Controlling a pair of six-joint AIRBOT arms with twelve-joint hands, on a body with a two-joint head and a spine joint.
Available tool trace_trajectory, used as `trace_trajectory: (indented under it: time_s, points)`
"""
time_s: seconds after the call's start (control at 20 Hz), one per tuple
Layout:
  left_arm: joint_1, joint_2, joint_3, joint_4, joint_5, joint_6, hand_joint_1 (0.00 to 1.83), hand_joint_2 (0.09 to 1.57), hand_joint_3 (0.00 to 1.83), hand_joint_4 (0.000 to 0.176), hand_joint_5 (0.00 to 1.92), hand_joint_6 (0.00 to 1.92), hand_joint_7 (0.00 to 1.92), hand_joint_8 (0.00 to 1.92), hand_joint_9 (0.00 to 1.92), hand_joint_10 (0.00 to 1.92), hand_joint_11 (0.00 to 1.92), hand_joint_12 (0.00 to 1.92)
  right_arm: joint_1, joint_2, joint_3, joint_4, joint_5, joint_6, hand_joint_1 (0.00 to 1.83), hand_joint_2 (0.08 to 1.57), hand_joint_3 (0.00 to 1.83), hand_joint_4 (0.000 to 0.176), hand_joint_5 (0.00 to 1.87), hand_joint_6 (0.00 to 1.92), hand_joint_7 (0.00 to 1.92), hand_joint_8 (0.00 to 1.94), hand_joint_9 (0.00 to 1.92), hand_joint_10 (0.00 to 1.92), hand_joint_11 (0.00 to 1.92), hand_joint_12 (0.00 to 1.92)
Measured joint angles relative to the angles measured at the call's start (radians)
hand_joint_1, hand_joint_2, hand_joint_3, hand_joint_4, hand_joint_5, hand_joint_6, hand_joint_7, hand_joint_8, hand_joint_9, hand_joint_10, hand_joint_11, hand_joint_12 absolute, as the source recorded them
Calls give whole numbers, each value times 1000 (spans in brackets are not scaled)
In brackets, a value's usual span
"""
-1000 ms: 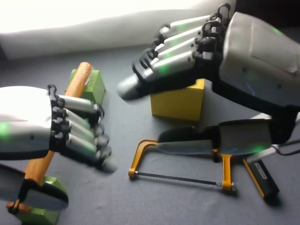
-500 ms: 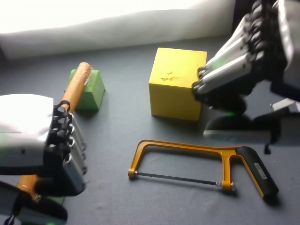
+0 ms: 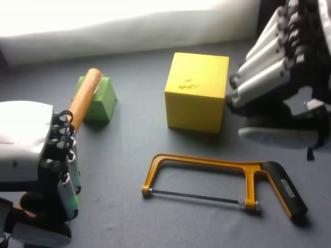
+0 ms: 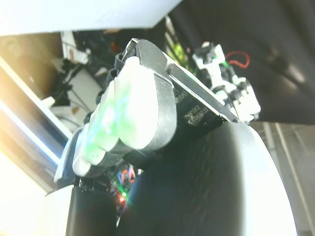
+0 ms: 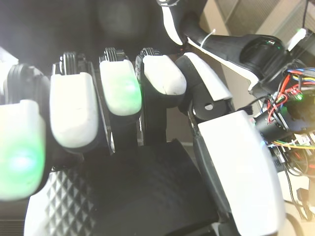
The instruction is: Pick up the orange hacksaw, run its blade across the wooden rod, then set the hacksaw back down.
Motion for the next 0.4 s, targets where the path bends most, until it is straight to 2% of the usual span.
trace_trajectory:
  time_s: [0.1, 0.2, 0.4]
  points:
    - [0, -1, -6, 0, -1, 0, 258, 1456, 13, 171, 1448, 1921, 1500, 1921, 1523, 1921, 1634, 1921, 50, 9, -2, -53, 0, -77, 467, 1432, 0, 0, 1201, 1921, 1349, 1941, 1499, 1921, 1669, 1921]
    - [2, -4, -6, 5, -13, 0, 271, 1457, 5, 171, 1434, 1921, 1493, 1921, 1511, 1921, 1623, 1921, 54, 30, -38, -17, -2, -58, 460, 1439, 0, 0, 1176, 1921, 1339, 1941, 1487, 1921, 1663, 1921]
    - [2, 0, -8, 4, -19, 0, 313, 1438, 0, 156, 1411, 1921, 1471, 1921, 1486, 1921, 1601, 1921, 59, 57, -60, -33, -79, -119, 487, 1431, 0, 0, 1172, 1921, 1326, 1941, 1472, 1921, 1647, 1921]
